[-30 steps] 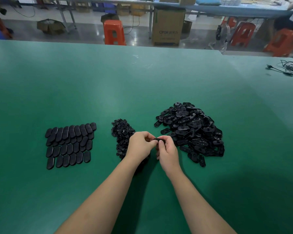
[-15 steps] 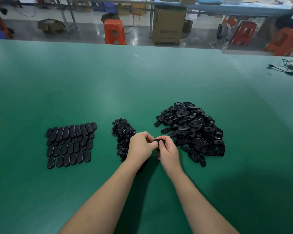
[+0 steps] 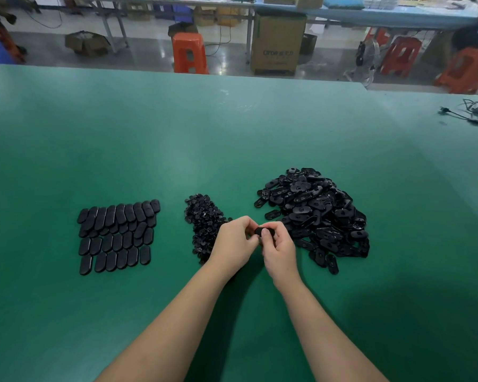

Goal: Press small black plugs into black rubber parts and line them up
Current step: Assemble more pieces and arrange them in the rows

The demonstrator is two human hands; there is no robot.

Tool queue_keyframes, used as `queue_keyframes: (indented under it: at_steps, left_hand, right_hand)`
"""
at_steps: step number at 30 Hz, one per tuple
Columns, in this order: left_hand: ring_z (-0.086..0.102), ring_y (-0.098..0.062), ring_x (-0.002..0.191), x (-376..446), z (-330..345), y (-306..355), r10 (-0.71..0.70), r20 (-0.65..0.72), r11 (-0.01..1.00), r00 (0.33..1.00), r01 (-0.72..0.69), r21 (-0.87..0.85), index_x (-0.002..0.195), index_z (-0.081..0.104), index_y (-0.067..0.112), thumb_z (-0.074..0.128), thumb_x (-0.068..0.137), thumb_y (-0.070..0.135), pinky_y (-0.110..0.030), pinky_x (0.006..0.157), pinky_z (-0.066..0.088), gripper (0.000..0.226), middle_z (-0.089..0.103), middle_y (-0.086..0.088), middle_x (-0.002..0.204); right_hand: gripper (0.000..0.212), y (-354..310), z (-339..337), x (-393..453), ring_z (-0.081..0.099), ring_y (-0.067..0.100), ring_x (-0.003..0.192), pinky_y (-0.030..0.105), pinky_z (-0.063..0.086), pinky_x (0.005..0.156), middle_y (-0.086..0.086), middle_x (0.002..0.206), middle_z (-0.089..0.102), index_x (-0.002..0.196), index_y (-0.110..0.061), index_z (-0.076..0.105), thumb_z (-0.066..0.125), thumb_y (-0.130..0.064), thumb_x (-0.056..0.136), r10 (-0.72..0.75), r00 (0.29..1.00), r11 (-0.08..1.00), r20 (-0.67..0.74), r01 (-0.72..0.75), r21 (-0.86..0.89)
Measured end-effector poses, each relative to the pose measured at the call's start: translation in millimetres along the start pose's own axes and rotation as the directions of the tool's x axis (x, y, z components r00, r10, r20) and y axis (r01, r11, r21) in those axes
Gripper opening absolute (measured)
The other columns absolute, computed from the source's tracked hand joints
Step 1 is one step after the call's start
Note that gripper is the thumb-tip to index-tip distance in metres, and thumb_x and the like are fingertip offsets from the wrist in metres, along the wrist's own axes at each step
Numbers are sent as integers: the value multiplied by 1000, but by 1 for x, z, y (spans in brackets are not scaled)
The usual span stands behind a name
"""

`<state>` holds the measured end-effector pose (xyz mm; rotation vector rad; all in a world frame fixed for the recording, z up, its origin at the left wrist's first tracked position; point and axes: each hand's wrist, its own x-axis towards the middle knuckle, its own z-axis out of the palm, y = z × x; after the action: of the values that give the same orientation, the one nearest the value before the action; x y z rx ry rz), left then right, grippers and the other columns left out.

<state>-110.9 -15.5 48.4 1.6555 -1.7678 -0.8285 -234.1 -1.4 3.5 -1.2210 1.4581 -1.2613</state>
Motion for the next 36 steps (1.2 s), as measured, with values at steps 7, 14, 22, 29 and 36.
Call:
queue_keyframes:
  at_steps: [7, 14, 22, 29, 36]
  left_hand:
    - [63, -16, 88, -8, -3, -9, 257, -20, 897, 966, -231, 376, 120, 63, 33, 58, 95, 30, -33, 73, 51, 26, 65, 7, 94]
    - [65, -16, 90, -13, -28, -24, 155, -180, 908, 971, -69, 413, 111, 65, 29, 58, 91, 41, -31, 70, 49, 24, 66, 7, 99]
    - [66, -27, 82, -27, -125, -113, -319, -552, 843, 771, 497, 207, 100, 70, 25, 67, 85, 44, -31, 65, 49, 24, 73, 0, 88]
    - [57, -26, 80, -28, -154, -150, -461, -576, 762, 675, 634, 132, 102, 71, 22, 69, 87, 39, -31, 65, 43, 23, 64, 2, 81]
    - [66, -31, 93, -23, -144, -136, -361, -605, 830, 710, 540, 137, 102, 71, 22, 65, 91, 37, -35, 72, 48, 19, 74, -5, 97]
  right_hand:
    - [12, 0, 4, 2, 47, 16, 69, 42, 37, 71, -11, 65, 51, 99, -25, 57, 48, -25, 92, 71, 997, 991, 19, -73, 114]
    - [17, -3, 4, -2, 48, 13, 54, 27, 40, 53, -5, 69, 64, 113, -34, 56, 45, -30, 100, 3, 999, 999, 44, -5, 53]
    - [16, -5, 5, -5, 46, 12, 55, 33, 40, 53, -7, 70, 63, 107, -31, 60, 49, -20, 104, 25, 999, 999, 37, -23, -33]
    - [14, -8, 4, -6, 45, 16, 56, 35, 37, 53, -9, 69, 63, 103, -29, 63, 51, -22, 105, 28, 998, 998, 54, -25, -57]
    - [14, -11, 4, -7, 45, 11, 53, 31, 37, 50, -8, 69, 64, 102, -27, 63, 51, -21, 104, 27, 998, 996, 50, -23, -90]
